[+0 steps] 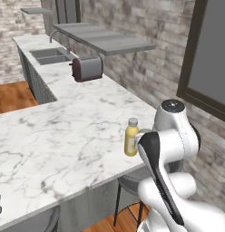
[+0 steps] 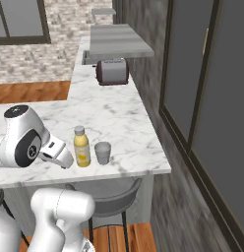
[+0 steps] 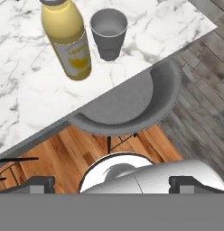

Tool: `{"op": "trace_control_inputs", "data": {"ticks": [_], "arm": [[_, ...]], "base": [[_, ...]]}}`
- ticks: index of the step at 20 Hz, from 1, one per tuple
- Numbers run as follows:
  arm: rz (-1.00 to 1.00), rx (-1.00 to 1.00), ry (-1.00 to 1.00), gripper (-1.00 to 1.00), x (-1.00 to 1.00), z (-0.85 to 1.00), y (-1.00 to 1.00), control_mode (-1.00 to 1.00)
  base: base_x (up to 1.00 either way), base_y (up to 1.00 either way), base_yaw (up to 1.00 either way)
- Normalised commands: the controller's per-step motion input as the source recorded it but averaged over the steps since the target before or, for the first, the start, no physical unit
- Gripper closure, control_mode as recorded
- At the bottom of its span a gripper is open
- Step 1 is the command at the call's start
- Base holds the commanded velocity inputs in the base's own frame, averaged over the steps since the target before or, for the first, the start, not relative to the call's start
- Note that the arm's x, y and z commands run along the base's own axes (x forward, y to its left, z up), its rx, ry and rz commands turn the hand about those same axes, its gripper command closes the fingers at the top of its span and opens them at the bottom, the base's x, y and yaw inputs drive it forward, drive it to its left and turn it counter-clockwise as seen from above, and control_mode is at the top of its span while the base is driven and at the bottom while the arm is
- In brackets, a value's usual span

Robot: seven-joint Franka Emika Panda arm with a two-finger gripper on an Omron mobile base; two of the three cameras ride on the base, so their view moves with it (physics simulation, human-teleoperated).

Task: There is a wine glass and glass cup on the dining counter. Place the wine bottle next to the wine glass and the juice bottle next to the glass cup.

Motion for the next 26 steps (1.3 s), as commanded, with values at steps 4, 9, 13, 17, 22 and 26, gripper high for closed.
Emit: {"op": "trace_control_inputs", "data": {"ticks": [4,9,13,17,22,26], "arm": [[0.00,0.00,0.00,-1.00,0.00,0.00,0.00,-1.00],[0.00,0.00,0.00,-1.00,0.00,0.00,0.00,1.00],[0.00,0.00,0.00,-1.00,0.00,0.00,0.00,1.00],[0.00,0.00,0.00,-1.00,0.00,0.00,0.00,1.00],[0.00,0.00,0.00,-1.00,0.00,0.00,0.00,1.00],[0.00,0.00,0.00,-1.00,0.00,0.00,0.00,1.00]], "base": [[0.00,0.00,0.00],[-0.01,0.00,0.00],[-0.43,0.02,0.00],[-0.63,0.07,0.00],[-0.71,0.06,0.03],[-0.48,0.07,0.46]]}}
